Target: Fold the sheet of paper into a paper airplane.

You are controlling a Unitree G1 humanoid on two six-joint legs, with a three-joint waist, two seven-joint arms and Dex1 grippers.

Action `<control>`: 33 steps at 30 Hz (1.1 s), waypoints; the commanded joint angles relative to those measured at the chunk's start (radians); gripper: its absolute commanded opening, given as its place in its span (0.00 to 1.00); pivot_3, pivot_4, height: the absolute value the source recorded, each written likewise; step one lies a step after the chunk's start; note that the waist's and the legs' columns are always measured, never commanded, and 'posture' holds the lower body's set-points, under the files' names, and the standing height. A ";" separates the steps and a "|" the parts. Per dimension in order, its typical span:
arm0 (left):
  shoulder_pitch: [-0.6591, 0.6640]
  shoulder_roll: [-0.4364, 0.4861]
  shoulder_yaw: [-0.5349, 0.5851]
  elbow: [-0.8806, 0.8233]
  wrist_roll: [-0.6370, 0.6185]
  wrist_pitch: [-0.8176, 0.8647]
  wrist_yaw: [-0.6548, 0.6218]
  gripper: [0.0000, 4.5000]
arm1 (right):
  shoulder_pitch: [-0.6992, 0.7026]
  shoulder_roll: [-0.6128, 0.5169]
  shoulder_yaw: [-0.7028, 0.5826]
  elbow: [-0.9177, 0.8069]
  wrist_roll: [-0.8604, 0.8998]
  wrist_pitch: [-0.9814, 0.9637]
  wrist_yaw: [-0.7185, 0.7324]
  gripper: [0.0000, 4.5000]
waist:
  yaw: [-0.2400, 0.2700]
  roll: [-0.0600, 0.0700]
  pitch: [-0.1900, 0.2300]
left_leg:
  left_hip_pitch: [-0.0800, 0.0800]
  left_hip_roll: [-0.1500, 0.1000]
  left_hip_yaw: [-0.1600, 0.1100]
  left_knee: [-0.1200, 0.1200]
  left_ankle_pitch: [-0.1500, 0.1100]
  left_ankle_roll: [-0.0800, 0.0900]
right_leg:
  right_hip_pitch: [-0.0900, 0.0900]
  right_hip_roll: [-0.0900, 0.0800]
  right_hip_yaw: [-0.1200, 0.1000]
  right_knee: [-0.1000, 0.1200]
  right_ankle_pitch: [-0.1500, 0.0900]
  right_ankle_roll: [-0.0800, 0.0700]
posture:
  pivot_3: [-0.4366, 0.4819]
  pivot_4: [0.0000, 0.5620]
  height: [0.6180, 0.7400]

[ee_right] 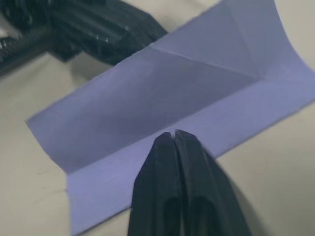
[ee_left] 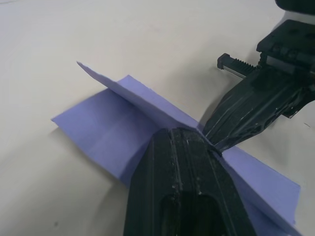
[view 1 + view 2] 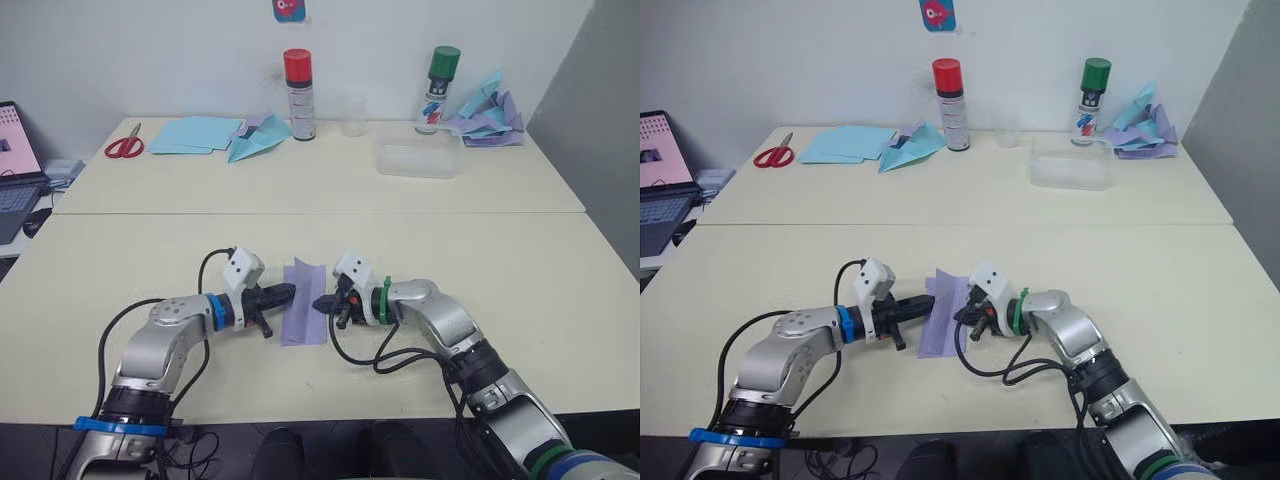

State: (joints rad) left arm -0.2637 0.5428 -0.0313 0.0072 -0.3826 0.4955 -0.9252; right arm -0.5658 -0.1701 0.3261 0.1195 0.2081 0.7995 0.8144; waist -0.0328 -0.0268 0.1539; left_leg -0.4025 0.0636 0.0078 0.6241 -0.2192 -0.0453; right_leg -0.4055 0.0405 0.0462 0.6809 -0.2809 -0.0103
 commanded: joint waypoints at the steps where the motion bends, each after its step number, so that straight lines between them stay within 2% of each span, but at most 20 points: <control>1: -0.001 -0.010 -0.009 -0.049 0.001 -0.007 0.008 0.00 | -0.017 -0.023 -0.109 -0.120 0.106 0.227 -0.027 0.29 | 0.001 0.000 0.002 | 0.000 0.000 0.000 0.000 0.000 0.000 | 0.000 0.000 0.000 0.000 0.000 0.000 | 0.48 0.27 1.00; 4: -0.004 -0.015 -0.012 -0.046 0.006 -0.012 0.013 0.00 | -0.028 -0.014 -0.160 -0.165 0.167 0.344 -0.056 0.53 | 0.001 0.000 0.004 | -0.001 0.000 0.000 0.000 0.000 0.000 | -0.001 -0.001 0.000 0.000 0.000 0.000 | 0.48 0.27 1.00; 7: -0.017 -0.028 -0.017 -0.042 0.011 -0.016 0.020 0.00 | -0.092 0.081 -0.369 -0.154 0.255 0.591 -0.148 0.77 | -0.002 0.000 0.007 | -0.001 0.000 0.000 0.000 0.000 0.000 | -0.001 0.000 0.000 0.000 0.000 0.000 | 0.48 0.27 1.00; 12: -0.027 -0.037 -0.028 -0.040 0.012 -0.021 0.018 0.00 | -0.129 0.195 -0.535 -0.158 0.288 0.791 -0.252 0.77 | -0.002 0.001 0.007 | -0.004 0.001 -0.003 -0.001 0.000 0.000 | -0.003 0.001 -0.002 0.000 0.000 0.000 | 0.48 0.27 1.00; 17: -0.036 -0.042 -0.038 -0.034 0.015 -0.027 0.015 0.00 | -0.148 0.282 -0.624 -0.130 0.319 0.815 -0.356 0.77 | 0.000 0.001 0.008 | -0.015 0.000 -0.003 0.002 0.000 0.000 | -0.013 0.001 -0.002 0.001 0.001 0.001 | 0.48 0.27 1.00; 24: -0.046 -0.047 -0.051 -0.037 0.012 -0.032 0.008 0.00 | -0.159 0.318 -0.646 -0.105 0.363 0.815 -0.455 0.77 | -0.001 0.001 0.008 | -0.016 0.000 -0.002 0.001 0.000 0.000 | -0.014 0.001 -0.002 0.001 0.001 0.001 | 0.48 0.27 1.00; 33: -0.043 -0.061 -0.051 -0.059 -0.001 -0.023 0.010 0.00 | -0.157 0.312 -0.637 -0.092 0.406 0.815 -0.523 0.77 | -0.001 0.001 0.008 | -0.016 0.000 -0.002 0.001 0.000 0.000 | -0.014 0.001 -0.002 0.001 0.001 0.001 | 0.48 0.27 1.00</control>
State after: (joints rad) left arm -0.2967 0.4830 -0.0826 -0.0096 -0.3743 0.4803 -0.9074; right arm -0.6991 0.1302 -0.3130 0.0430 0.5821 1.6065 0.2965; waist -0.0337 -0.0260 0.1614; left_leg -0.4187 0.0634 0.0056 0.6255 -0.2192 -0.0452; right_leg -0.4200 0.0419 0.0445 0.6816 -0.2799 -0.0091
